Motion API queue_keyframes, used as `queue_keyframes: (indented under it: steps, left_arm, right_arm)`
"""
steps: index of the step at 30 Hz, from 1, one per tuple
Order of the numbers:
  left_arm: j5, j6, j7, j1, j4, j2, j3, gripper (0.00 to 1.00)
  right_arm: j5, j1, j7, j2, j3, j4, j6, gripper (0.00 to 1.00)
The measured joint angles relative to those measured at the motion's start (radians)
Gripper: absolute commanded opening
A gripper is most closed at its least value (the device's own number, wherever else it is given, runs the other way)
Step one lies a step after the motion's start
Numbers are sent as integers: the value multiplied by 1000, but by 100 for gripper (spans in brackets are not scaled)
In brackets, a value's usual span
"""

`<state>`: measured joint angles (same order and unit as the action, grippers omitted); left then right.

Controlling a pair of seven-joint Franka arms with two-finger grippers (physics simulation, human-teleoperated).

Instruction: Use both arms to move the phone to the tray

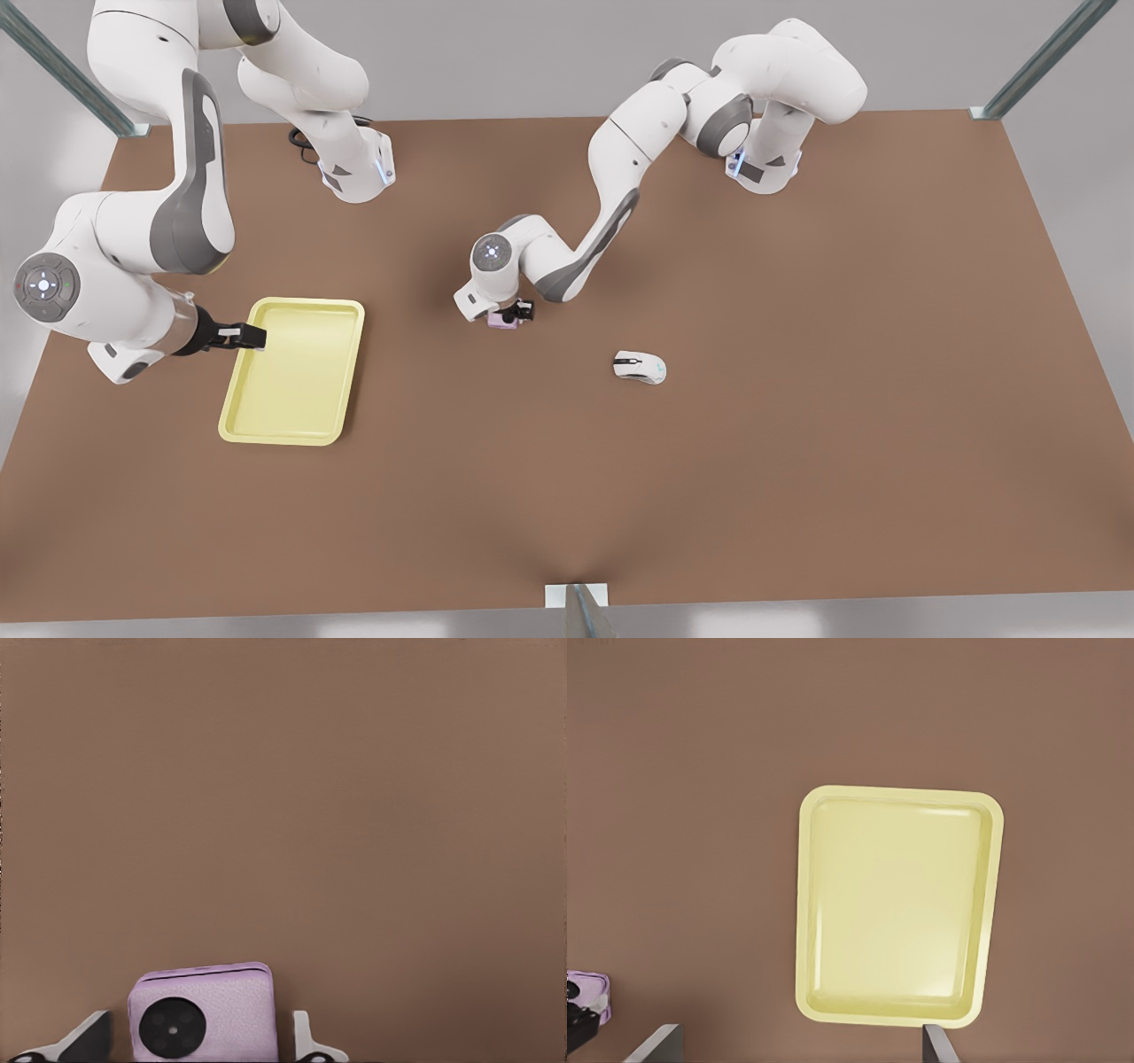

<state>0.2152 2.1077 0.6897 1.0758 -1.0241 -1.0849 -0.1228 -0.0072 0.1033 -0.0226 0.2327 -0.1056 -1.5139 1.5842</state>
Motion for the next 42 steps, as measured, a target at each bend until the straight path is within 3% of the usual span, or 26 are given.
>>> queue_keyframes:
  steps: [4, 8, 12, 24, 42]
  left_arm:
    - [1, -61, 2, -87, -1, 132, 0, 100]
    - [-3, -248, -40, -410, -9, 351, -11, 100]
    - [-23, -409, -150, -652, -54, 454, -41, 100]
    - [-26, -581, -387, -741, -191, 609, -64, 100]
    - [-44, -551, -546, -734, -266, 613, -65, 100]
  right_arm:
    - [-4, -25, -1, 3, -8, 4, 31, 100]
    - [-7, -197, -27, 50, -12, -4, 91, 100]
    - [-14, -389, -103, 108, -13, -58, 152, 100]
    - [-14, -617, -504, 92, -23, -292, 299, 100]
    - [-23, -629, -952, 230, -72, -429, 729, 100]
